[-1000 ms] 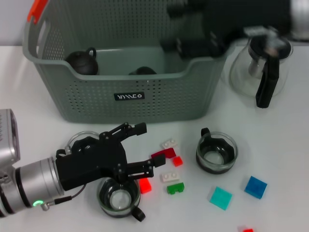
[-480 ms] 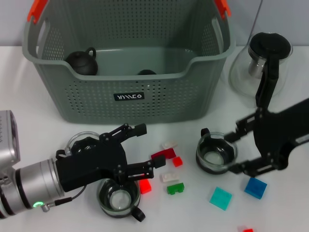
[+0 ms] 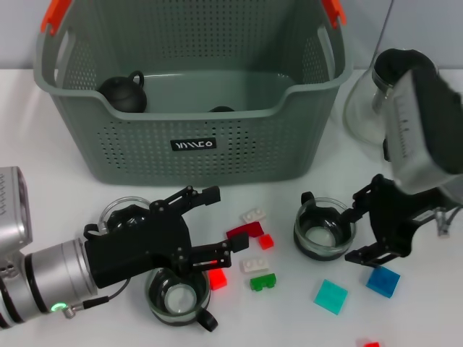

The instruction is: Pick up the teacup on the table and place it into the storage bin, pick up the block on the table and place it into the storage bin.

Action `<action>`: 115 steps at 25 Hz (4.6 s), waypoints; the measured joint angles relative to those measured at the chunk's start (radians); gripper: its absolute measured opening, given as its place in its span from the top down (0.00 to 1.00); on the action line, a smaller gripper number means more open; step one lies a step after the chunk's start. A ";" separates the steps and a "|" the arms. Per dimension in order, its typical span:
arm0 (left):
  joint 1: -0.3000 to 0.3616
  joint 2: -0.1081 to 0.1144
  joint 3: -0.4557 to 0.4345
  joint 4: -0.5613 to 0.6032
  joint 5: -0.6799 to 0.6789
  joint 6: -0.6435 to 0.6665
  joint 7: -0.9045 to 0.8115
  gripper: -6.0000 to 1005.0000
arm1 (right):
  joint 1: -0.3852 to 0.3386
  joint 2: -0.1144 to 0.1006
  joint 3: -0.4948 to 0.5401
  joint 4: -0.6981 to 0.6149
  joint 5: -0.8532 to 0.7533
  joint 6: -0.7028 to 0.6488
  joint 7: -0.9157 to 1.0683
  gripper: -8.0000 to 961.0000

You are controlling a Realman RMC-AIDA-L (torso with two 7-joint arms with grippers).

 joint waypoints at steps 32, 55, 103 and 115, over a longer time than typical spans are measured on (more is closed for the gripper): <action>0.009 -0.003 -0.002 -0.001 0.000 -0.004 0.003 0.05 | 0.103 0.005 -0.239 0.279 -0.034 0.281 0.041 0.08; 0.027 -0.003 -0.003 0.003 0.000 0.005 0.006 0.05 | 0.026 0.002 -0.168 -0.035 -0.007 0.031 0.076 0.90; 0.038 0.000 -0.024 0.020 0.000 0.004 0.009 0.05 | 0.455 -0.015 0.182 0.667 0.084 0.814 0.055 0.88; 0.039 0.004 -0.037 0.049 0.000 0.030 -0.002 0.06 | 0.303 -0.002 0.188 0.277 0.161 0.655 0.110 0.42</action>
